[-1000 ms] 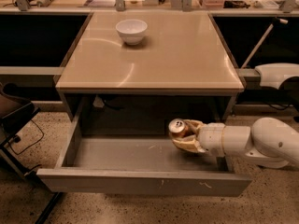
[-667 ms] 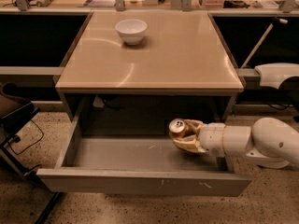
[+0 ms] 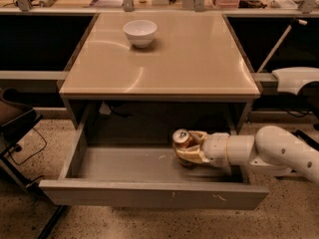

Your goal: Place orange can into top drawer

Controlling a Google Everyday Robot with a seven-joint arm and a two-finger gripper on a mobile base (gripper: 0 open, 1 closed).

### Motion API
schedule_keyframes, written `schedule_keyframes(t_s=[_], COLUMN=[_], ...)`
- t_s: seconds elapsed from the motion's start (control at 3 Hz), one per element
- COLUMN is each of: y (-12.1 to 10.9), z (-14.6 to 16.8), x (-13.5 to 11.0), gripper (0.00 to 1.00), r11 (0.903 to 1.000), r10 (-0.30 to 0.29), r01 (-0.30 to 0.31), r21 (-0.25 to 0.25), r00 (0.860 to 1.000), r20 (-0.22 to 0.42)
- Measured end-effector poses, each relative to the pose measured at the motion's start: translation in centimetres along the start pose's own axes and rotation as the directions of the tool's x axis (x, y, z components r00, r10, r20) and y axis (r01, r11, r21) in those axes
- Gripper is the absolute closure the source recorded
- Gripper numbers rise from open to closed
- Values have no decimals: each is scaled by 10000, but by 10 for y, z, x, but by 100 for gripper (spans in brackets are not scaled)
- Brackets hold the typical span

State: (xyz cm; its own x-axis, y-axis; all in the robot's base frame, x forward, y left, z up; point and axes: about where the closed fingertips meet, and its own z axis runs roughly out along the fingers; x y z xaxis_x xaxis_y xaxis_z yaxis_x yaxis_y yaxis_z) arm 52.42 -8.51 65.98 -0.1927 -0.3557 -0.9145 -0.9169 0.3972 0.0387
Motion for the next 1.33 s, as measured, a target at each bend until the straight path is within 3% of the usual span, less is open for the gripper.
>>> schedule_keyframes(t_s=[0.33, 0.67, 1.33], y=[1, 1, 1], z=[2, 2, 2], x=[1, 1, 1], gripper=[100, 81, 35], r11=[10000, 10000, 10000], r10=[16, 16, 16], r01=[-16, -16, -16], r21=[-35, -35, -37], r00=[10000, 10000, 10000], r20=[6, 6, 7])
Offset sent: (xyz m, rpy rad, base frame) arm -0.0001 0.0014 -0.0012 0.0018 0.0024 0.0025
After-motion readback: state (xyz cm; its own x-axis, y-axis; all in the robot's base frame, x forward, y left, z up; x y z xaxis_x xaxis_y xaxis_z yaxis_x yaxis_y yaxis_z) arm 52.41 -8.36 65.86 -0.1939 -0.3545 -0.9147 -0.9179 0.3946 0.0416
